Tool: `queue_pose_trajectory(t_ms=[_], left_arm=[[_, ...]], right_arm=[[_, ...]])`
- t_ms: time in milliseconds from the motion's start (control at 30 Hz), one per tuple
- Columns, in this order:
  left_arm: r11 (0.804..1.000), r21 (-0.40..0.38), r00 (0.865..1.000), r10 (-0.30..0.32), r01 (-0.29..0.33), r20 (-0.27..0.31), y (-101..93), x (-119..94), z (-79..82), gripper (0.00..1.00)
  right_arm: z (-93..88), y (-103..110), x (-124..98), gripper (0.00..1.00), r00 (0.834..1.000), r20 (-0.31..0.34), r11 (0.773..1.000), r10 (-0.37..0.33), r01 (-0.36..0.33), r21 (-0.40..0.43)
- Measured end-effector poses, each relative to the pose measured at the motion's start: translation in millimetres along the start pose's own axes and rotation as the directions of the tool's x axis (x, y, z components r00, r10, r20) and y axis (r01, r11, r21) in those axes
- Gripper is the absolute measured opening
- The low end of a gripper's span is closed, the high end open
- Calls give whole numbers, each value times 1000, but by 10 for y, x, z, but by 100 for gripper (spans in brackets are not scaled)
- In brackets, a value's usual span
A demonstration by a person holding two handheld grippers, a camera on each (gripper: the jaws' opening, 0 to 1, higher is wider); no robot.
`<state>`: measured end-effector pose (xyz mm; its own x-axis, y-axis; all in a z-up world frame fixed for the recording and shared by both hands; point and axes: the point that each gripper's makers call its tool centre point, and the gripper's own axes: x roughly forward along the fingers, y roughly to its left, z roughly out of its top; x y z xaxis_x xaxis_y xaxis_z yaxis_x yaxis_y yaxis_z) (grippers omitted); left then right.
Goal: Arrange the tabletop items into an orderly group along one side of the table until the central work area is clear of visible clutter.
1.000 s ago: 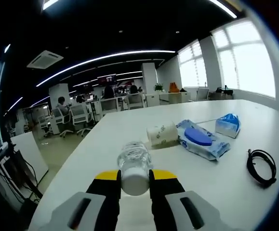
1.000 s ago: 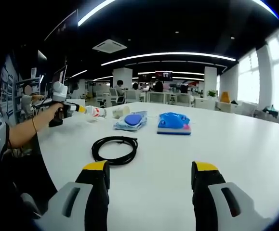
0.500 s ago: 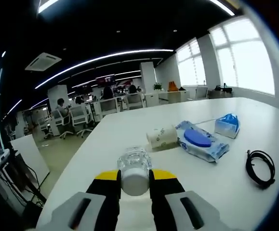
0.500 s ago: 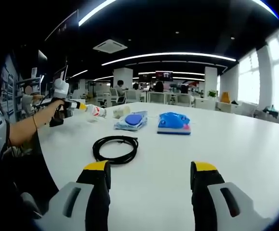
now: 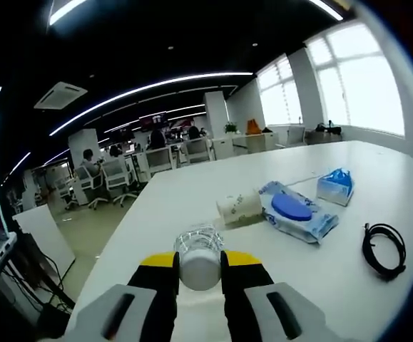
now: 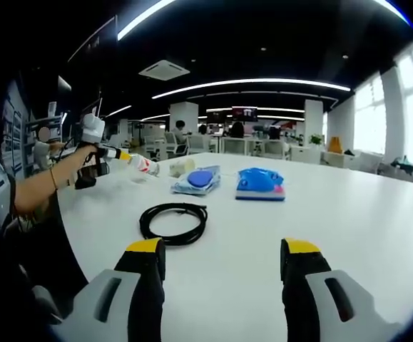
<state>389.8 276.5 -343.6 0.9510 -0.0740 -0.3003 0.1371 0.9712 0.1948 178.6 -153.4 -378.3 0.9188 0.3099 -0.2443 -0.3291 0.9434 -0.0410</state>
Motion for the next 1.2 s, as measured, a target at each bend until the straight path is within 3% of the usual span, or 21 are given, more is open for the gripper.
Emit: queue_pose_trajectory(t_ms=[400,933,1200], left_arm=[[1000,16,1000,-1,1,-18,-6,-17,46,21],[998,58,999,-14,16,-49,1,-47,163,21],[998,59,998,-20,24,-60,15,-39,167,21]], right_arm=[[-57,32,-16,56,999,-28,1000,21,-21,3],[-67,88,-20,63,998,-43,999,35,-35,-9],[-54,160,-43,67,997,-51,997,54,-57,-59]])
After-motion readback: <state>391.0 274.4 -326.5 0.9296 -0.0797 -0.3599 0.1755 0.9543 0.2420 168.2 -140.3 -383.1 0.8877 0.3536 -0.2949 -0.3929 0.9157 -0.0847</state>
